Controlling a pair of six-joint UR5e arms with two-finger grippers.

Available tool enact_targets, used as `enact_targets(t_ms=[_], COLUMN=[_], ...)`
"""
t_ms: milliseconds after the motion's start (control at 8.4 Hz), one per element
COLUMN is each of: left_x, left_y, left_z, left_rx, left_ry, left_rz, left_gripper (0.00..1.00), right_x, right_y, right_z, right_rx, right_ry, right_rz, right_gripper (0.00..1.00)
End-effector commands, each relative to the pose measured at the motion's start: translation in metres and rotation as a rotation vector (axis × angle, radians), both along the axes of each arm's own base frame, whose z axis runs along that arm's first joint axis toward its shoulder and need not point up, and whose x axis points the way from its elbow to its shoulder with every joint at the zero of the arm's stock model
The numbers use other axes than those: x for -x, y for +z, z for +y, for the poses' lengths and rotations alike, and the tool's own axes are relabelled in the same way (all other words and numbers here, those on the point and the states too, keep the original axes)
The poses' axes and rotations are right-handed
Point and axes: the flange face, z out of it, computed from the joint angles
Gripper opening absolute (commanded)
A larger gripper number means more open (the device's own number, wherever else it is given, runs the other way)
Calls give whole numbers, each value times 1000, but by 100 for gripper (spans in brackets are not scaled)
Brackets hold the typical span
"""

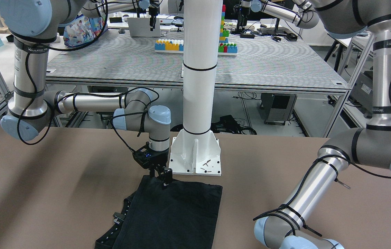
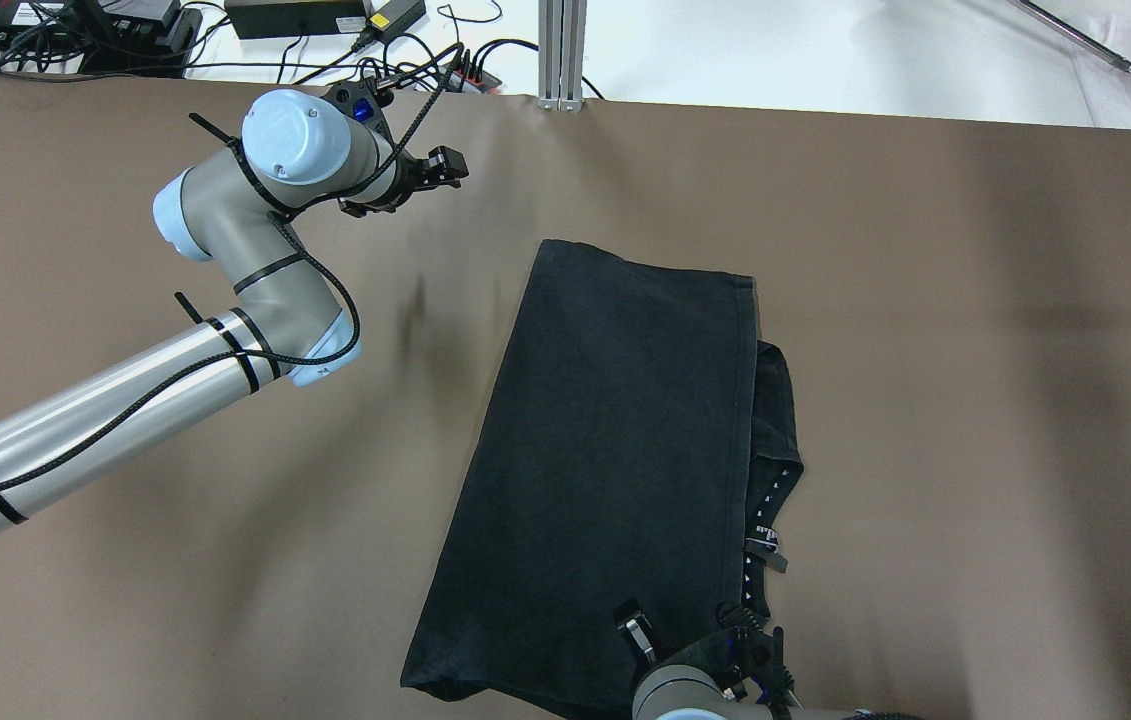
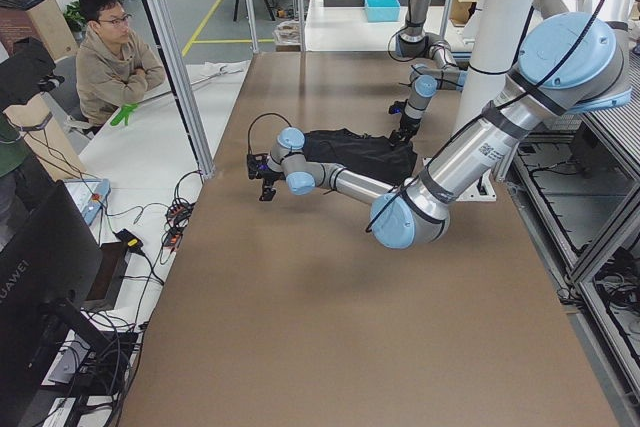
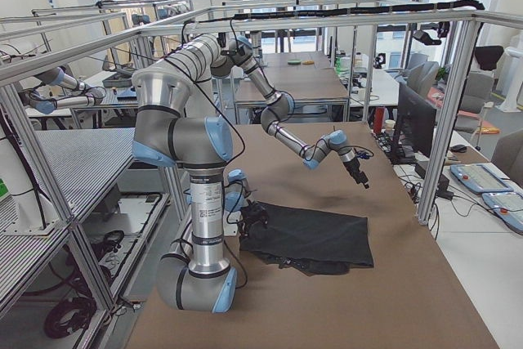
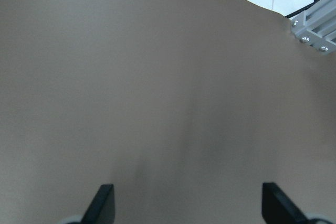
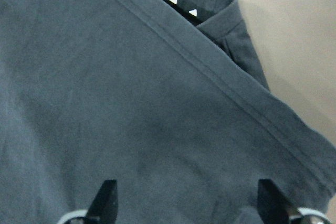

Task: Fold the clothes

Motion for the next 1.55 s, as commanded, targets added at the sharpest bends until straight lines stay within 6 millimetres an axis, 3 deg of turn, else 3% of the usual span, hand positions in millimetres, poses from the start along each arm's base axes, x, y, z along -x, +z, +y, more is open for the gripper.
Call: enact_targets(t_ms=[0, 595, 834, 953, 1072, 1310, 1429], left_x=[-1, -3, -2, -10, -19, -18, -18], left_y=[-6, -20, -24, -24, -27, -31, -31], left_z=[-1, -2, 6, 11, 16, 16, 16], left_rx=[-10, -22, -30, -26, -25, -20, -19], left_ry=[-16, -30, -28, -47, -42, -53, -54], left_rz=[-5, -4, 10, 11, 9, 11, 9], left_gripper=[100, 100, 100, 100, 100, 100, 100], right_x=[5, 16, 16, 16, 17, 17, 17], right_y=[21, 25, 27, 22, 32, 34, 30], right_z=[21, 55, 55, 55, 55, 53, 53], right_rx=[71, 74, 72, 73, 81, 81, 80], right_ry=[67, 12, 13, 14, 25, 28, 29], right_rz=[3, 11, 15, 6, 22, 27, 1], right_gripper=[94, 88, 80, 66, 49, 22, 3])
